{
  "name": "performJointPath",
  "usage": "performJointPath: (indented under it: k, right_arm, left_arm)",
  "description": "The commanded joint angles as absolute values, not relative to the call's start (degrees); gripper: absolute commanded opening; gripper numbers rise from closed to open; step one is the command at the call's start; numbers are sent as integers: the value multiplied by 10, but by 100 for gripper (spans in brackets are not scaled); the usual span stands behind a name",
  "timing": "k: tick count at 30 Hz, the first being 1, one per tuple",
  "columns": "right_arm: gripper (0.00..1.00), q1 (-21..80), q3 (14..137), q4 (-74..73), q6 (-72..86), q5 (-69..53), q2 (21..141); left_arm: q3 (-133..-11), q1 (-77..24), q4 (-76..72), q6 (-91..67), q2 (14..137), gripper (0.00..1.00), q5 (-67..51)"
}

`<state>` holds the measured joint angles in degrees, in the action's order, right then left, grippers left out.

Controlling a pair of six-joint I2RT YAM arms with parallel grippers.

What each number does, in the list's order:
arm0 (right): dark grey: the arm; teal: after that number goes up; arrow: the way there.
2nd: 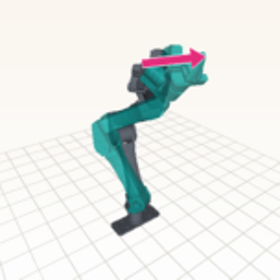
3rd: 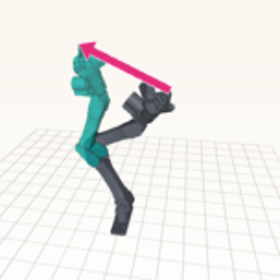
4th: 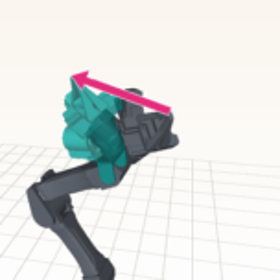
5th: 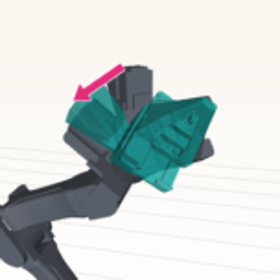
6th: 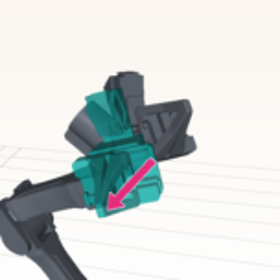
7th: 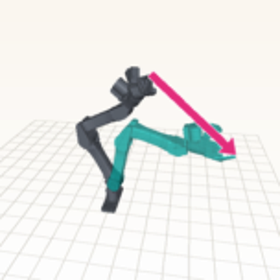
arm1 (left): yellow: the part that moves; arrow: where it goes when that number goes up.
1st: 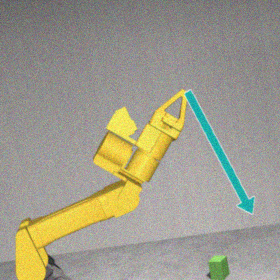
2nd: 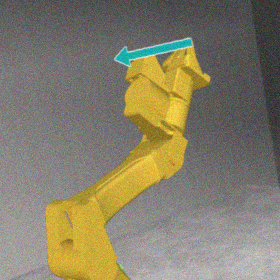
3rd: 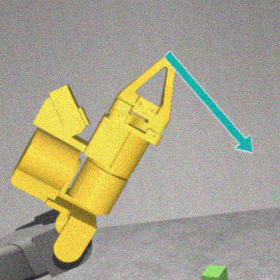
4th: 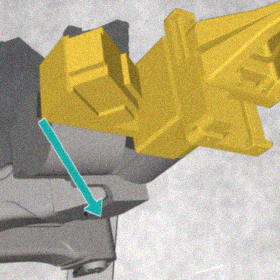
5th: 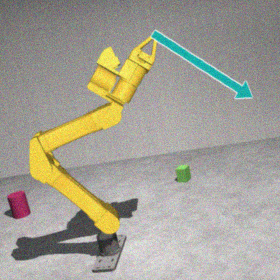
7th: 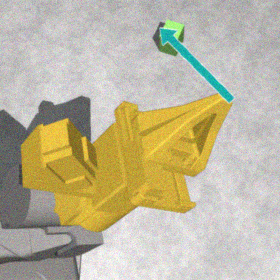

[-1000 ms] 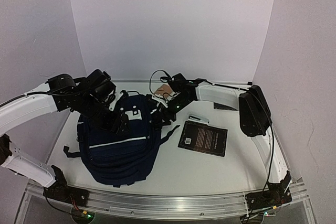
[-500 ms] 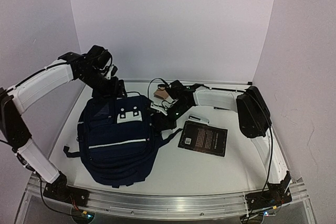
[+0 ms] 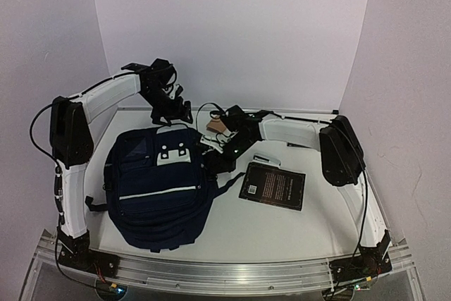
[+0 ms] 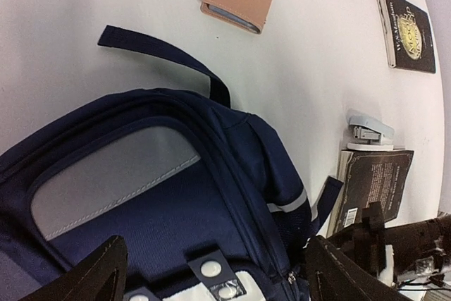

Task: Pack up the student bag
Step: Unzip the student bag at the center of the board.

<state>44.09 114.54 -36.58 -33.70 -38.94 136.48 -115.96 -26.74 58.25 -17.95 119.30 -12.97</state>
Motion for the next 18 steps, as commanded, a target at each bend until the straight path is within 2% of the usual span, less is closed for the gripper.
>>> performJointPath:
  k: [1,6,9,13,18]
  right_arm:
    - [0,444,1165,-359,-315,-359,1314]
    - [0,444,1178,-357,-288,-341,1315]
    - [0,444,1188,-357,-270,-333,1315]
    - [0,447,1202,-357,-251,-322,1314]
    - [0,453,1204,-357,-242,-313,1306]
  left_arm:
    - [-1189,-263,588,-136,1224,88,-177]
    - [-1189,-266,606,-127,1252,87,-161]
    - [-1200,-276,623,-123,1268,78,-128]
    - [-1228,-283,654,-133,1303,56,-92]
    - [-1259,-282,673,-159,1333,23,-61]
